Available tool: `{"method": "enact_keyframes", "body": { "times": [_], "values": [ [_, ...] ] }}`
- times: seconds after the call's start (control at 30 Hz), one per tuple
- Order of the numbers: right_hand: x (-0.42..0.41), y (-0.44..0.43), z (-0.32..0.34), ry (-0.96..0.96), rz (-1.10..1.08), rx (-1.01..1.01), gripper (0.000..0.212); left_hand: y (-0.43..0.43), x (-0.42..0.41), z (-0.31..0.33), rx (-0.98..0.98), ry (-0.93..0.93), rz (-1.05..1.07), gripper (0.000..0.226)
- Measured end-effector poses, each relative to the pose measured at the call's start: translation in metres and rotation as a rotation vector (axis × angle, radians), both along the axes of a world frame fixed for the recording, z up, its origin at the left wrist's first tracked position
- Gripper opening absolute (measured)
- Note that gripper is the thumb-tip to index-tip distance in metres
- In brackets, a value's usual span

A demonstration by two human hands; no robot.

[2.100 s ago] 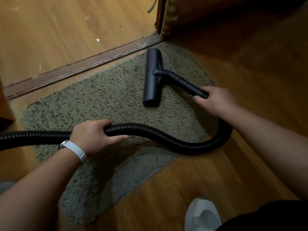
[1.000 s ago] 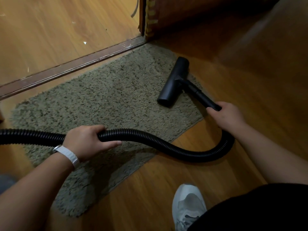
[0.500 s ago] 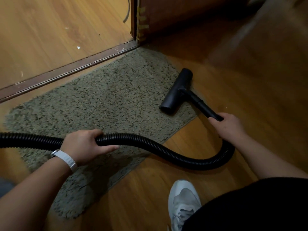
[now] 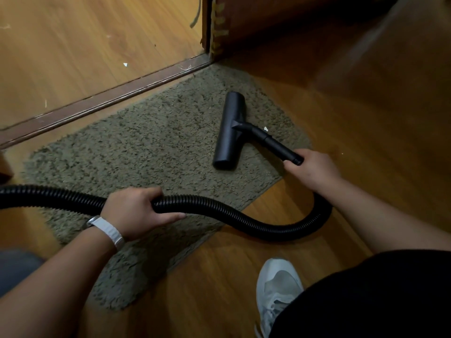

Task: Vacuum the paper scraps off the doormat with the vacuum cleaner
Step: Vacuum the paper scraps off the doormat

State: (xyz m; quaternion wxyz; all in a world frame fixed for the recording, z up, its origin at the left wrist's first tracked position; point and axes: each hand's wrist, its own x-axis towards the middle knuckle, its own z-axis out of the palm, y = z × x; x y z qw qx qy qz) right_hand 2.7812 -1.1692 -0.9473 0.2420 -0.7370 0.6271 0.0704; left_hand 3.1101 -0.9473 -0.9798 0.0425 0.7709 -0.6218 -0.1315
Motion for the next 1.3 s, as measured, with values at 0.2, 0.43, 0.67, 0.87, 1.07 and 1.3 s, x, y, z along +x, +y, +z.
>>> {"method": "enact_keyframes", "body": {
  "times": [0.2, 0.43, 0.67, 0.87, 1.07, 1.3],
  "values": [
    [-0.011, 0.003, 0.001, 0.003, -0.052, -0.036, 0.037, 0.001, -0.001, 0.001, 0.005, -0.012, -0.007, 0.092],
    [-0.021, -0.008, -0.010, 0.003, -0.131, -0.071, 0.030, 0.000, 0.001, 0.005, 0.005, 0.027, 0.007, 0.094],
    [0.031, -0.041, -0.014, -0.001, -0.016, -0.055, 0.030, -0.005, 0.017, 0.013, -0.009, 0.006, 0.058, 0.100],
    [0.114, -0.071, 0.002, 0.034, 0.244, -0.042, 0.032, 0.001, 0.035, 0.017, -0.038, 0.007, 0.098, 0.091],
    [0.187, -0.055, 0.004, 0.098, 0.533, -0.123, 0.027, 0.009, 0.043, 0.016, -0.006, -0.010, 0.118, 0.098],
    [0.214, -0.019, -0.005, 0.093, 0.764, -0.153, 0.024, 0.016, 0.045, 0.009, 0.032, -0.002, 0.095, 0.099]
  ]
}}
